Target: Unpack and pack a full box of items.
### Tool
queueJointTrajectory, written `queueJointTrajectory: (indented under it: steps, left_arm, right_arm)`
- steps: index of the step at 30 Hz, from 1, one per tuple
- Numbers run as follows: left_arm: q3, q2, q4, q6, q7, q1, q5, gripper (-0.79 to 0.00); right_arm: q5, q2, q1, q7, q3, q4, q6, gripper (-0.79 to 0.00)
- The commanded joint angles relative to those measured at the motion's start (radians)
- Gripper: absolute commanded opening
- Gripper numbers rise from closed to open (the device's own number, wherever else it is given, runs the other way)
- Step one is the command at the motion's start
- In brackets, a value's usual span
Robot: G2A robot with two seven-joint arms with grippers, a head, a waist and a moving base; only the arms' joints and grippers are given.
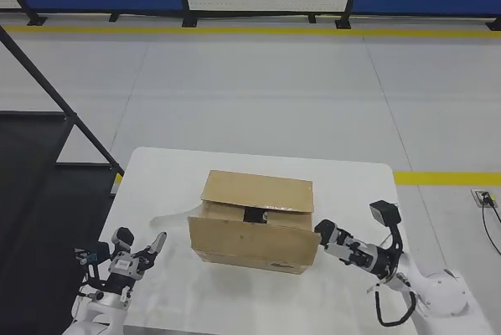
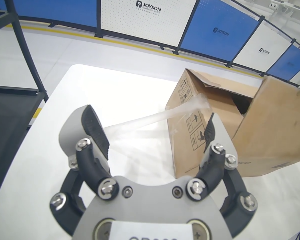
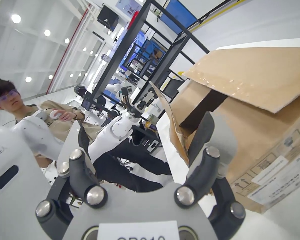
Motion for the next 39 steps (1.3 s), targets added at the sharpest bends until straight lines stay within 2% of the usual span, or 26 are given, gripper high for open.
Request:
queueJointTrajectory:
  steps: [1,10,16,24,27,32,39]
  left_arm:
    - [-0.001,0.000,-0.001,-0.004,-0.001,-0.001,-0.004,0.000]
    - [-0.004,0.000,-0.021,-0.052,-0.018,-0.002,-0.004,0.000]
    - [-0.009,0.003,-0.043,-0.114,-0.009,0.011,0.015,0.000]
    - [-0.028,0.014,-0.058,-0.266,-0.041,0.032,0.034,0.000]
    - [-0.032,0.018,-0.056,-0.309,-0.061,0.041,0.068,0.000]
    - [-0.026,0.024,-0.040,-0.362,-0.086,0.045,0.130,0.000]
    - [-0.001,0.029,-0.021,-0.367,-0.095,0.035,0.225,0.000]
  right_arm:
    - [0.049,0.007,-0.013,0.061,0.008,-0.003,-0.033,0.000]
    - [0.144,0.053,-0.070,0.122,0.002,-0.100,-0.012,0.000]
    - [0.075,0.098,-0.106,0.112,-0.021,-0.152,-0.022,0.000]
    - [-0.038,0.151,-0.124,0.077,-0.067,-0.140,-0.057,0.000]
    - [-0.066,0.157,-0.112,0.071,-0.072,-0.100,-0.049,0.000]
    - [-0.091,0.149,-0.089,-0.033,-0.102,-0.079,0.063,0.000]
    - [-0.055,0.142,-0.054,-0.109,-0.127,-0.058,0.148,0.000]
